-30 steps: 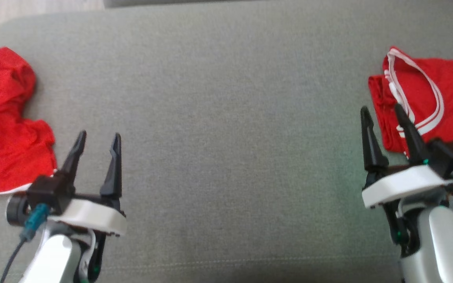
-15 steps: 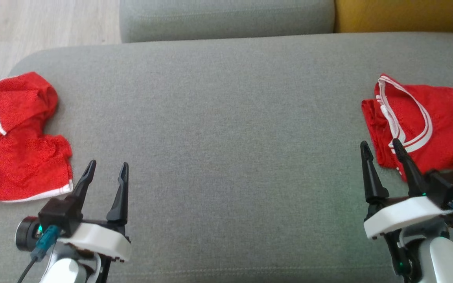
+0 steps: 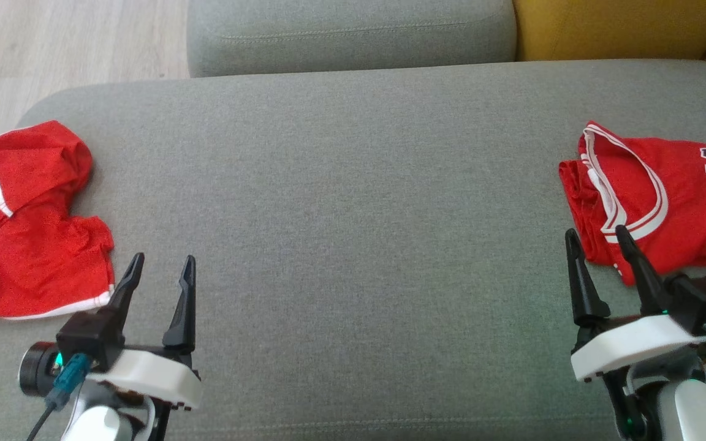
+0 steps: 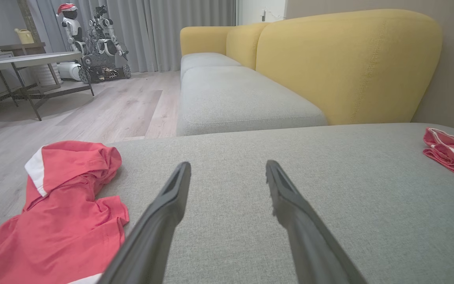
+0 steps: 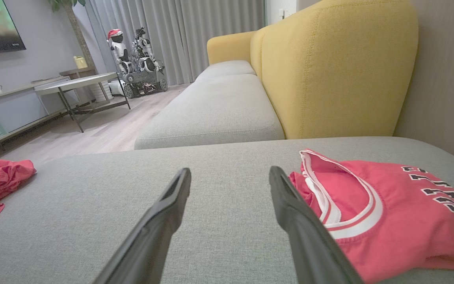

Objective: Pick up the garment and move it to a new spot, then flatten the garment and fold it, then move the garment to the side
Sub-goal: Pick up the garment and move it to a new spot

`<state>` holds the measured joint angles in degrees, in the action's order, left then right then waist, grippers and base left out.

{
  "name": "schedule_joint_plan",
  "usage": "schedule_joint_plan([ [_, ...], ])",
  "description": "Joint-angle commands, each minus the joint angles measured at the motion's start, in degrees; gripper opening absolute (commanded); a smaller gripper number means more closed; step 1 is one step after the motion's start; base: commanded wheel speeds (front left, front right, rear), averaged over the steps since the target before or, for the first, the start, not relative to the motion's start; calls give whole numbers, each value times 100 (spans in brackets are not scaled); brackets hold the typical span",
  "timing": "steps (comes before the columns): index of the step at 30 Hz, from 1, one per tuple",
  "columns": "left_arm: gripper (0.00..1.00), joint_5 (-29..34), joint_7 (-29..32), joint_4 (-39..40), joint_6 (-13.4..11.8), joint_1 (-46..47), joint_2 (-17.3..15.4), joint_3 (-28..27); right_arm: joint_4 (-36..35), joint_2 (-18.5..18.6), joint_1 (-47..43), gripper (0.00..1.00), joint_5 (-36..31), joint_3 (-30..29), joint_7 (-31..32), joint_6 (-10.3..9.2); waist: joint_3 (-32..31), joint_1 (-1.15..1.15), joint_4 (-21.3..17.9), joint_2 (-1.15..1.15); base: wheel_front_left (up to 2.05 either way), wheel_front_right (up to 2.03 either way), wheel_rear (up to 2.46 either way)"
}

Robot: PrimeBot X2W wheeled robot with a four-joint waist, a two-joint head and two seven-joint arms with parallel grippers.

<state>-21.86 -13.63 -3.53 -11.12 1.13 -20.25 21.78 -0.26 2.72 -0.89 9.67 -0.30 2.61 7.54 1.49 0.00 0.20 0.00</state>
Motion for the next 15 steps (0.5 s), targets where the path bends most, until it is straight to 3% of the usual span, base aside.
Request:
schedule_joint_plan([
  [1,100,-21,-1,209,-29,160,-161,-211,-236,16,115,100,18,114,7,-5,12,0,3,0,0,0,0],
  [15,100,-51,-6,201,-52,230,-178,-184,-236,16,140,100,30,102,30,-5,50,0,21,0,0,0,0],
])
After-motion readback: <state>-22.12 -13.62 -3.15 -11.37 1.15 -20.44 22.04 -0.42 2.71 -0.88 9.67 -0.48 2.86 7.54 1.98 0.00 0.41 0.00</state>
